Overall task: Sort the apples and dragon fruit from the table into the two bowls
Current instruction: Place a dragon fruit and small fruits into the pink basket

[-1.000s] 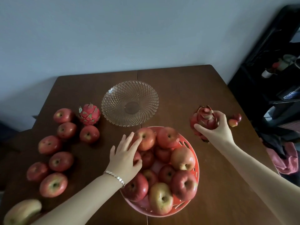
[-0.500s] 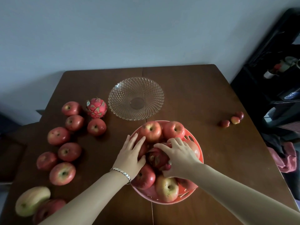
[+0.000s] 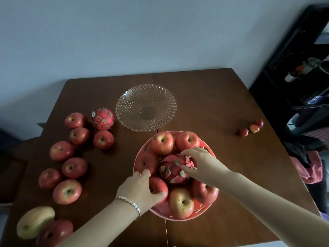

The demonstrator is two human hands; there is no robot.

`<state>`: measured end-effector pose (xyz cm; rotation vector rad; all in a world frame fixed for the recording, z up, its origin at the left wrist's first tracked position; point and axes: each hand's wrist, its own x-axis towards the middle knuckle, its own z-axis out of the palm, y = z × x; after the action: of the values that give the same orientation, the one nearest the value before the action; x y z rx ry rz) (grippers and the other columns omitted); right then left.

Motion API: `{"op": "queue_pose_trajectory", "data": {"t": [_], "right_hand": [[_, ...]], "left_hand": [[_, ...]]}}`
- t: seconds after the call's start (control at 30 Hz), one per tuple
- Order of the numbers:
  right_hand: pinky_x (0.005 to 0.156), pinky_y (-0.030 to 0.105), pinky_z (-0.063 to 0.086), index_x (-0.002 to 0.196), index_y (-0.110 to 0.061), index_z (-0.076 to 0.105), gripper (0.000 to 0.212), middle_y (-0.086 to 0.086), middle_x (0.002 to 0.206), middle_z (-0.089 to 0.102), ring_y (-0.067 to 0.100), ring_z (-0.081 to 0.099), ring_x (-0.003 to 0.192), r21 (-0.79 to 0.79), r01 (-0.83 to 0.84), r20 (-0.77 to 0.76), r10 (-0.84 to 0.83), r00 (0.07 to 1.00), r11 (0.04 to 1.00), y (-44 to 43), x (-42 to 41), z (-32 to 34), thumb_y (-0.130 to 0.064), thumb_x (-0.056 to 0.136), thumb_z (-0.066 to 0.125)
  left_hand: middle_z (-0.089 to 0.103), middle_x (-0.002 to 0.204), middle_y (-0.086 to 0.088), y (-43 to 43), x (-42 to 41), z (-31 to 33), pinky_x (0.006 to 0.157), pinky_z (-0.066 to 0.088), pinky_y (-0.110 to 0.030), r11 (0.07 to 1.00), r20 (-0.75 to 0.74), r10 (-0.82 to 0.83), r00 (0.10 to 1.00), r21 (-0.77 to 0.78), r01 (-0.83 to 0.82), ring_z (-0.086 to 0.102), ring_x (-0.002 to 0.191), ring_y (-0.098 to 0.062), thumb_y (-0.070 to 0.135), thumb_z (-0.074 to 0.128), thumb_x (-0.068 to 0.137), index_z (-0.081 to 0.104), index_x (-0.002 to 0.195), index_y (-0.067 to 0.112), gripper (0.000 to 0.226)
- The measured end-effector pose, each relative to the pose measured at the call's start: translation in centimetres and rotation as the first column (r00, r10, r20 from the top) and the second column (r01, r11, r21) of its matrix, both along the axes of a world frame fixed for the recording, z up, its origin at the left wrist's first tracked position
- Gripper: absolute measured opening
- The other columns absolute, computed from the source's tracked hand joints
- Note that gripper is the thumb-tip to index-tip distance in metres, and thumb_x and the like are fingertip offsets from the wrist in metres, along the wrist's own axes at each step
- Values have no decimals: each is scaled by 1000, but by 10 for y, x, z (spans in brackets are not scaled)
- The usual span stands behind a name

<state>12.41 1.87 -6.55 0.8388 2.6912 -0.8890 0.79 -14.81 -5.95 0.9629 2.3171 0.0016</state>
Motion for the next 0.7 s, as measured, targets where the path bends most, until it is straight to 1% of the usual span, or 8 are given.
{"op": "queue_pose_trajectory", "data": {"t": [0.1,0.2,0.23,0.3,0.47,0.57,0.67,0.7], "right_hand": [[107,35,34,129,-29,49,42,-1,125,52,18,49,114,-12,5,12,-5,1000,1000,0,-1,1,-39,88,55],[92,29,43,129,-28,49,42,0,125,51,17,55,103,-12,4,19,-3,1000,1000,-1,-2,1,-38,89,54],[89,28,43,129,-28,49,42,0,125,51,17,55,99,-10,1,22,-1,1000,1000,-2,-2,1,-38,89,54],[88,28,42,129,-27,49,41,1,126,51,17,54,94,-9,6,16,-6,1000,1000,-2,-1,0,-38,89,53],[104,31,34,129,-29,48,41,1,126,51,18,56,105,3,7,2,-7,1000,1000,-4,0,-2,-38,89,52],[101,31,37,130,-28,48,42,1,127,50,19,55,107,-18,-7,-9,7,1000,1000,-1,1,-2,-38,89,53],[98,28,39,129,-27,49,42,-1,127,50,18,51,113,-69,-2,-75,-4,997,998,8,6,2,-34,88,56],[97,27,41,128,-26,52,41,-2,125,51,17,51,113,-77,17,-111,-25,994,997,15,8,5,-32,88,57]], "left_hand": [[58,115,2,-4,13,-5,86,47,-33,1000,-53,15,998,-1,-15,52,110,-21,62,54,74,36,124,25,66],[60,111,1,0,16,-6,85,43,-33,1000,-111,10,994,6,-9,52,108,-23,59,55,73,38,120,24,62],[60,110,0,1,16,-5,85,44,-35,1000,-106,9,994,-1,-9,54,107,-24,58,56,73,38,120,23,61],[57,111,-3,3,17,-5,86,47,-38,1000,-79,19,997,-13,-20,57,105,-26,56,58,72,37,120,23,62],[52,119,-7,9,22,-3,88,46,-38,994,-160,-67,985,-95,52,56,109,-28,55,59,75,31,129,23,69],[53,119,-8,14,22,0,85,47,-37,987,-135,-95,986,-146,75,56,109,-29,54,60,76,31,129,24,68],[60,115,-3,30,19,16,76,44,-33,970,-161,-169,972,-200,135,60,107,-27,51,59,78,44,117,22,51],[61,114,-2,41,18,24,75,42,-32,969,-182,-194,964,-188,159,60,108,-25,51,59,79,48,113,23,45]]}}
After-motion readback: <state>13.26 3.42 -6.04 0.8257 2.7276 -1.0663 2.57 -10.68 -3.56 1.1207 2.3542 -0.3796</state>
